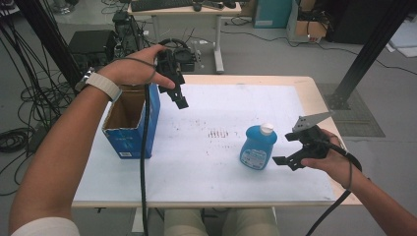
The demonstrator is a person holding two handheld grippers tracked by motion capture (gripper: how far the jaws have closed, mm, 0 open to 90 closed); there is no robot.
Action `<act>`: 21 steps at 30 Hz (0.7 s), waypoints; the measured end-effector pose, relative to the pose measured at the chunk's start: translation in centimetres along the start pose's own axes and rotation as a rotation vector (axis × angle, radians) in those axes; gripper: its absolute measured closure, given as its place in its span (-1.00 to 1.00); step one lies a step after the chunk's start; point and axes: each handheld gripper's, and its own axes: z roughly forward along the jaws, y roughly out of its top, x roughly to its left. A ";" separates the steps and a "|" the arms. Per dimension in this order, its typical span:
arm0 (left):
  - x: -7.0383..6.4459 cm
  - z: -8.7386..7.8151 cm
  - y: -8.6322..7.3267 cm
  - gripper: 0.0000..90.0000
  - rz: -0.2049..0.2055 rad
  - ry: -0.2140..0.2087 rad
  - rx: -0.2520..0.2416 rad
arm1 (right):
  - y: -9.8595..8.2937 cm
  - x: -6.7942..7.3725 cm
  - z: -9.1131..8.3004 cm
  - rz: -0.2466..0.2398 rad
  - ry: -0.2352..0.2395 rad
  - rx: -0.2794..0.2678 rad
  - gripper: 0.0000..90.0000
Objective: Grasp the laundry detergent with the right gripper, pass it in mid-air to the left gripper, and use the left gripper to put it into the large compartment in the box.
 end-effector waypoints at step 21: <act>0.0 -0.1 -0.1 -0.74 -0.005 0.002 0.002 | 0.0 0.0 0.0 -0.015 0.006 -0.010 -0.89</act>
